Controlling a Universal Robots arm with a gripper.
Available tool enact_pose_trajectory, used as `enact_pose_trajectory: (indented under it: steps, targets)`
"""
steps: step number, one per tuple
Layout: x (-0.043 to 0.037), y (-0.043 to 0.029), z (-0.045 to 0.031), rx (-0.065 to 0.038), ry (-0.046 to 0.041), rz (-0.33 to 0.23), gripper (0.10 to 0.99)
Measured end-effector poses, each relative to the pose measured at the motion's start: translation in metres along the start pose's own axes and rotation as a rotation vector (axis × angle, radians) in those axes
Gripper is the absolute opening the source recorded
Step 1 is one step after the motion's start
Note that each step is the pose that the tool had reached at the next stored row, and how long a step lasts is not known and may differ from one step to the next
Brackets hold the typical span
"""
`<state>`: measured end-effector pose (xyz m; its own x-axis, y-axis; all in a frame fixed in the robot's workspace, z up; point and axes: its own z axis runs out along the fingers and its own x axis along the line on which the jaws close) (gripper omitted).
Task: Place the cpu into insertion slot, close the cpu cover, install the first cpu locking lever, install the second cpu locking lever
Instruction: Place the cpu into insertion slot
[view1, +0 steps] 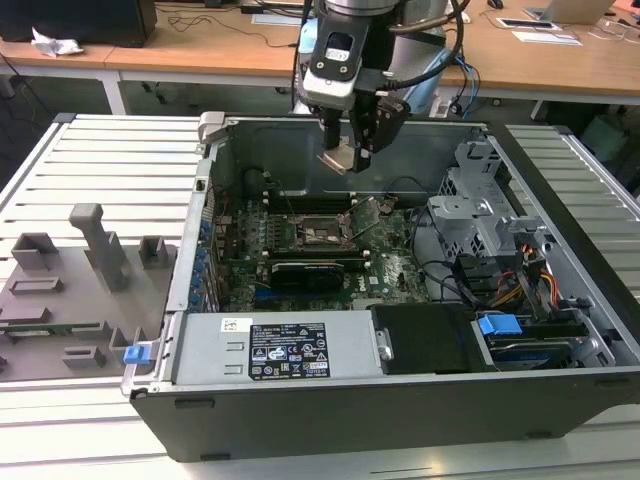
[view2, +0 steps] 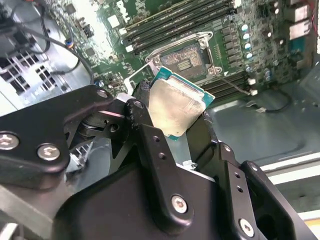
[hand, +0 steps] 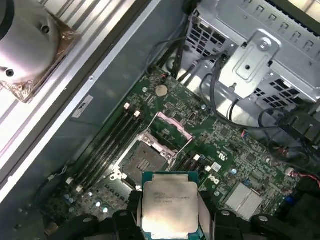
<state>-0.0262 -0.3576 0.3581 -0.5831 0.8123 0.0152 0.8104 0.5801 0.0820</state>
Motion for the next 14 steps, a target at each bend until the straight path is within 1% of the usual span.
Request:
enact_pose_trajectory:
  steps: [6,8,12,14]
  targets:
    - [-0.0001,-0.0004,0.0048,-0.002,-0.0104,0.127,0.537]
    - [0.0003,-0.0011,0.0063,-0.002,-0.011,0.136,0.537]
    - [0.0009,-0.0027,0.013,-0.002,-0.0121,0.143,0.537]
    - [0.001,-0.0029,0.0151,-0.001,-0.0138,0.161,0.537]
